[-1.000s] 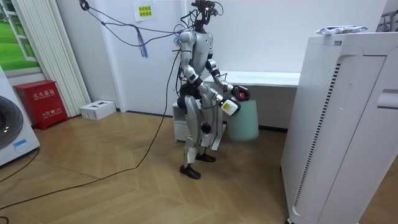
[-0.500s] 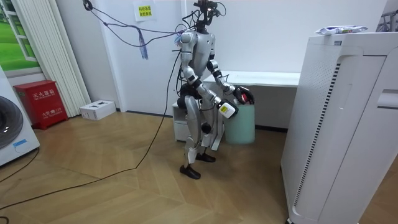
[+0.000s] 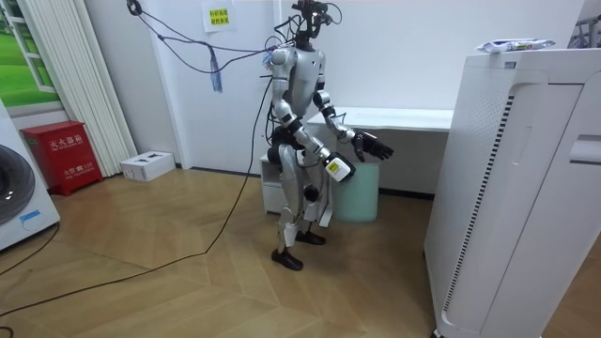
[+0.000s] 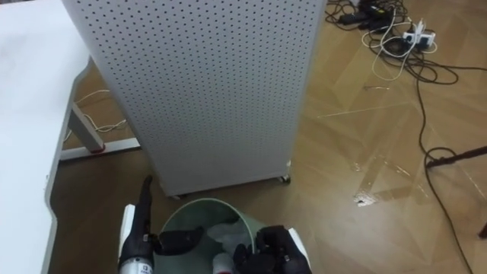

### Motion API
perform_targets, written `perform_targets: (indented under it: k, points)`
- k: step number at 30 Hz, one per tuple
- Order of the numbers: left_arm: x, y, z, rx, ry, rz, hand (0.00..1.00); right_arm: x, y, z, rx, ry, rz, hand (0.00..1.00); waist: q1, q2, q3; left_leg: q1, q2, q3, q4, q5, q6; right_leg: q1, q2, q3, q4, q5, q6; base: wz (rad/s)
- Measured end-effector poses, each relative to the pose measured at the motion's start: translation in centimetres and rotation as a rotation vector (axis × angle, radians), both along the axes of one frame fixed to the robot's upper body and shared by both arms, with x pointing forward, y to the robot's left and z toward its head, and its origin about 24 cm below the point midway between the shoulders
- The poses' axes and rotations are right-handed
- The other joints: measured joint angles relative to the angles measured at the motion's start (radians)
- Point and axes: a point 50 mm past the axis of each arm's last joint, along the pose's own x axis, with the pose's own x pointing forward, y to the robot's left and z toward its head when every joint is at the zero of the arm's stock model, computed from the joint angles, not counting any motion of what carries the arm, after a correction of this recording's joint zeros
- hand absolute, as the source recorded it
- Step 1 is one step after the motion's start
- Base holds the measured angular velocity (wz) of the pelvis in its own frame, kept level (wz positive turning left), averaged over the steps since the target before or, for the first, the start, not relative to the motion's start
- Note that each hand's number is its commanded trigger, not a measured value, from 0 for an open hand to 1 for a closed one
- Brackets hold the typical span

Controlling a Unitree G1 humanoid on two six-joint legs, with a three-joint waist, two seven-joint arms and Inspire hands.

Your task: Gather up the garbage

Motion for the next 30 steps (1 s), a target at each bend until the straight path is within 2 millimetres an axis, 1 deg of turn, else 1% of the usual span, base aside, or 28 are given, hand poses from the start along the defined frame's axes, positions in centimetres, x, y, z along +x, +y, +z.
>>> perform_targets:
  k: [3,8,13,14,15,17,21,24,26,27,28,29,30]
  points:
    - [0.0,-0.3,0.0,-0.005,0.006,-0.030,0.00,0.1,0.2,0.1,0.006,-0.006,0.003,1.00,0.003,-0.003,-0.0009,0.008,0.001,0.010,-0.008,0.000,0.000,0.002,-0.002,0.000,-0.001,-0.002,-0.001,-0.06]
    - [0.0,-0.7,-0.1,-0.017,0.020,-0.085,0.00,0.3,0.3,0.4,0.006,-0.019,-0.002,1.00,0.004,-0.012,-0.0033,0.030,-0.002,0.011,-0.021,0.000,-0.001,0.026,-0.004,-0.002,-0.024,-0.003,-0.001,0.00]
    - [-0.3,-0.7,-0.3,-0.005,0.030,-0.124,0.00,0.1,-0.7,0.4,-0.018,-0.024,-0.014,1.00,-0.002,-0.021,-0.0098,0.085,-0.010,0.004,-0.053,0.000,-0.001,0.095,-0.005,-0.014,-0.070,0.000,0.004,0.06]
    - [-0.7,-0.5,-0.7,0.005,0.044,-0.132,0.00,-0.2,-0.8,0.2,-0.022,-0.014,-0.024,1.00,-0.002,-0.026,-0.0138,0.106,-0.014,0.004,-0.063,0.000,-0.001,0.114,-0.008,-0.014,-0.075,0.000,0.004,0.05]
    - [-0.9,-0.4,-0.9,0.009,0.053,-0.134,0.00,-0.4,-0.9,0.0,-0.024,-0.008,-0.029,1.00,-0.002,-0.028,-0.0156,0.119,-0.016,0.004,-0.071,0.000,-0.001,0.125,-0.009,-0.015,-0.080,0.000,0.005,0.03]
    - [-1.7,0.4,-1.6,0.023,0.080,-0.135,0.00,-1.4,-1.8,-0.7,-0.039,0.019,-0.060,1.00,-0.001,-0.032,-0.0267,0.151,-0.022,0.005,-0.093,0.000,-0.001,0.161,-0.014,-0.020,-0.106,0.000,0.007,0.02]
    - [-2.9,1.9,-2.3,0.064,0.104,-0.131,0.00,-2.7,-3.3,-1.5,-0.062,0.057,-0.125,1.00,-0.003,-0.034,-0.0285,0.186,-0.028,0.006,-0.111,0.000,-0.001,0.188,-0.018,-0.022,-0.107,0.000,0.008,0.00]
    - [-3.8,3.0,-3.0,0.086,0.134,-0.117,0.00,-4.3,-4.6,-2.4,-0.094,0.100,-0.162,1.00,-0.005,-0.036,-0.0306,0.225,-0.031,0.006,-0.131,0.000,-0.001,0.231,-0.020,-0.032,-0.131,0.001,0.010,0.02]
    - [-4.9,3.7,-3.7,0.097,0.166,-0.105,0.00,-5.7,-5.5,-3.2,-0.113,0.142,-0.196,1.00,-0.007,-0.037,-0.0369,0.263,-0.033,0.010,-0.149,0.000,-0.002,0.270,-0.020,-0.033,-0.153,0.002,0.012,-0.05]
    - [-5.2,3.7,-3.9,0.098,0.174,-0.103,0.00,-6.1,-5.7,-3.5,-0.115,0.155,-0.206,1.00,-0.009,-0.038,-0.0385,0.272,-0.034,0.010,-0.151,0.000,-0.002,0.279,-0.020,-0.034,-0.158,0.002,0.012,0.00]
    - [-5.6,3.8,-4.1,0.096,0.187,-0.101,0.00,-6.9,-6.3,-3.9,-0.120,0.182,-0.232,1.00,-0.009,-0.038,-0.0450,0.278,-0.034,0.010,-0.153,-0.001,-0.003,0.283,-0.021,-0.034,-0.157,0.002,0.012,0.00]
    - [-5.8,3.9,-4.3,0.097,0.194,-0.098,0.00,-7.4,-6.8,-4.3,-0.125,0.205,-0.251,1.00,-0.008,-0.039,-0.0468,0.277,-0.035,0.010,-0.153,-0.001,-0.003,0.283,-0.021,-0.034,-0.157,0.002,0.013,0.00]
    - [-5.9,4.0,-4.3,0.101,0.196,-0.098,0.00,-7.7,-7.0,-4.4,-0.129,0.217,-0.261,1.00,-0.008,-0.039,-0.0468,0.277,-0.035,0.010,-0.153,-0.001,-0.003,0.283,-0.021,-0.034,-0.157,0.002,0.013,0.00]
